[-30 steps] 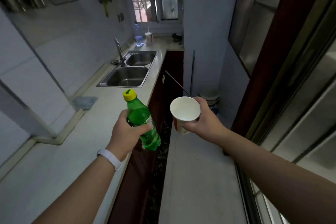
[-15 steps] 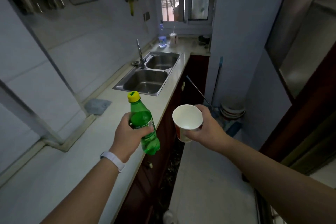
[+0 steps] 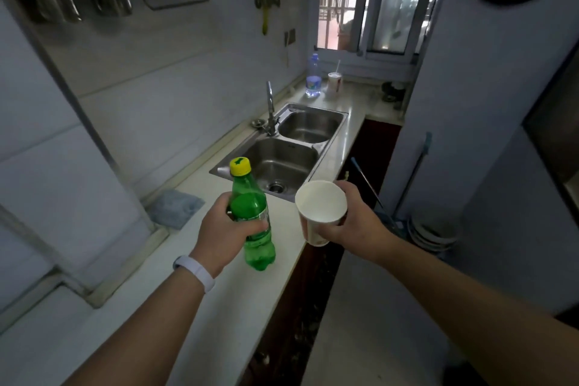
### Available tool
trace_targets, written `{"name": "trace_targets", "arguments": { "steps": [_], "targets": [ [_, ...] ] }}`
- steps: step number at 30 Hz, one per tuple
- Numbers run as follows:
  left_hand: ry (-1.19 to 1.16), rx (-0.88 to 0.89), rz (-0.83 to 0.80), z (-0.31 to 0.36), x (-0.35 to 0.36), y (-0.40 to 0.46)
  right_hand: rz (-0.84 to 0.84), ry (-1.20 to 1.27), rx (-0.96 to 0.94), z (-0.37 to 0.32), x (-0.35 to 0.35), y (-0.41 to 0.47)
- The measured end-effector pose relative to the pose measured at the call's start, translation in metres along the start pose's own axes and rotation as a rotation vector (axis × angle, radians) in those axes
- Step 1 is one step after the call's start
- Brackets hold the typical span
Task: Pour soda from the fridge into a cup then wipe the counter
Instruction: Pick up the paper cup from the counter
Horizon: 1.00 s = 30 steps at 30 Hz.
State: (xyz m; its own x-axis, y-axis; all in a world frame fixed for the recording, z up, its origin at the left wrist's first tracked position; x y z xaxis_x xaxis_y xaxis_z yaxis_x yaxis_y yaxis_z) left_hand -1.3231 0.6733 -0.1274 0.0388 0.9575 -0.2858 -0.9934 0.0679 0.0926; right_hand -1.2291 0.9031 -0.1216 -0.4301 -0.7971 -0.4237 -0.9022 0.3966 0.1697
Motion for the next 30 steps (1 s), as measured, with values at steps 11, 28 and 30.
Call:
{"name": "trace_targets", "arguments": {
  "steps": [11, 28, 30],
  "targets": [
    [0.039, -0.129, 0.278, -0.035, -0.057, 0.065, -0.327, 0.005, -0.161, 0.002, 0.102, 0.118],
    [0.138, -0.421, 0.966, -0.069, -0.080, 0.034, -0.984, 0.178, -0.324, 0.007, 0.256, 0.206],
    [0.139, -0.452, 1.027, -0.070, -0.083, 0.015, -1.044, 0.178, -0.315, 0.009, 0.269, 0.196]
  ]
}}
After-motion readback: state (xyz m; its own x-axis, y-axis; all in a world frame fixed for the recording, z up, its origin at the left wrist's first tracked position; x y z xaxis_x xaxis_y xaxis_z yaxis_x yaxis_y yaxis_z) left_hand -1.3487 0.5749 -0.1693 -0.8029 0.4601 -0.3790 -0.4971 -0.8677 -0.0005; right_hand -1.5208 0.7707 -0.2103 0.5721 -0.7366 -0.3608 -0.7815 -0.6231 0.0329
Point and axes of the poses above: each hand's wrist, its own y-axis towards the middle knuckle, its own x-axis out of the palm, z = x × y, the point moved 1 cm from there along y, towards the middle knuckle, and after that the axes turned 11 degrees about z, right-handed, at the moved point
